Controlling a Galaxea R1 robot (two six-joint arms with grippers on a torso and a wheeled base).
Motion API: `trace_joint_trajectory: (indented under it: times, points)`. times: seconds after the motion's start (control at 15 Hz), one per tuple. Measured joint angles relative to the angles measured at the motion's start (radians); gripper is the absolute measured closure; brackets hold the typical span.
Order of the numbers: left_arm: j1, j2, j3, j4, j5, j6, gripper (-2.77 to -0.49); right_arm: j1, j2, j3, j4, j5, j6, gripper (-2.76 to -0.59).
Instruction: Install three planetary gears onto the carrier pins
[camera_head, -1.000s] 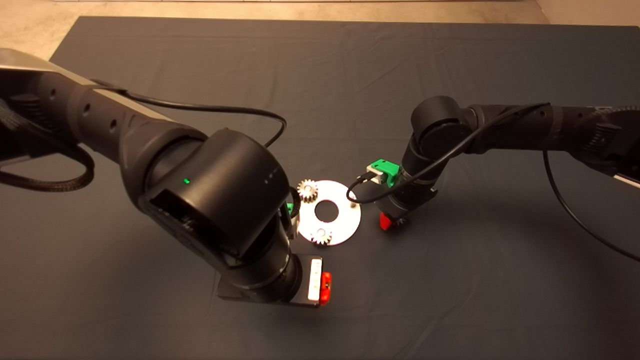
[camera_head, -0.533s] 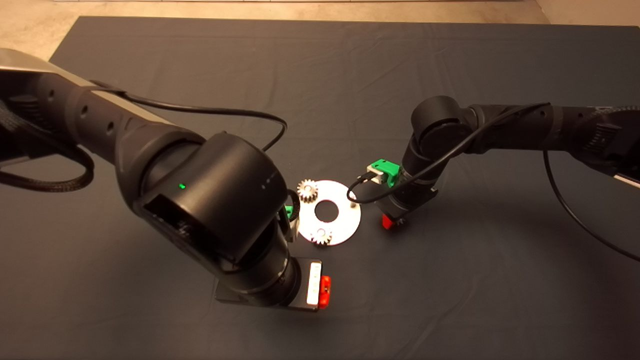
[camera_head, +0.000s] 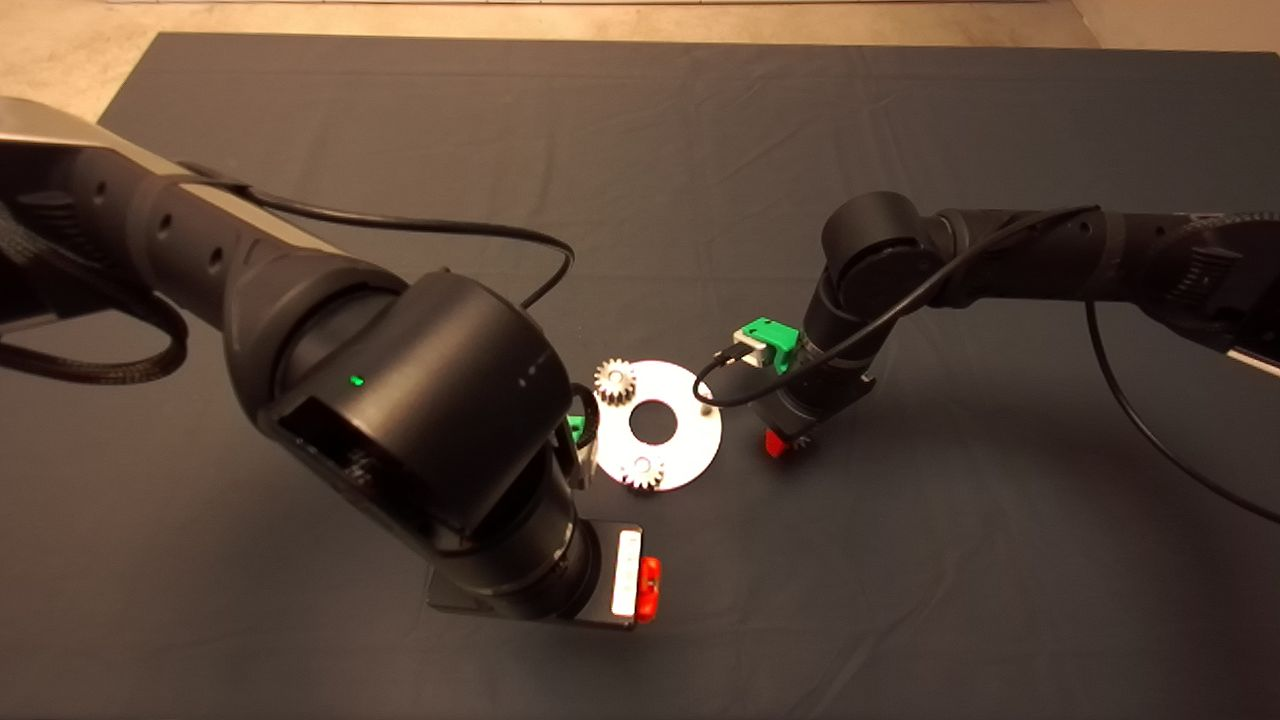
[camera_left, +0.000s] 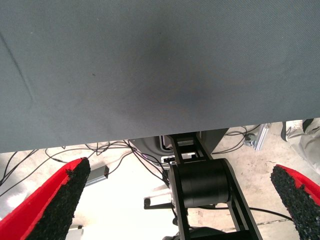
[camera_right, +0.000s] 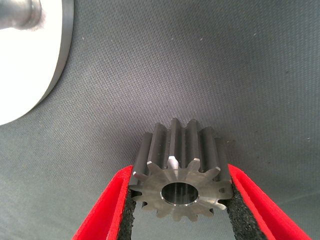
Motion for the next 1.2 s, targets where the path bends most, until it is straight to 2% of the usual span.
trace_joint_trajectory:
  times: [0.2,0.6,1.2]
  points:
    - [0.000,0.000,0.001,0.000,0.000,-0.003,-2.62,0.000,0.002,0.006,-0.034,-0.003,-0.001,-1.15]
    - [0.000,0.000,0.004,0.000,0.000,-0.004,-2.62,-0.002,0.002,0.025,-0.078,-0.008,-0.004,-1.11]
    - [0.000,0.000,0.008,0.000,0.000,-0.004,-2.62,-0.008,0.004,0.039,-0.105,-0.016,-0.004,-1.04]
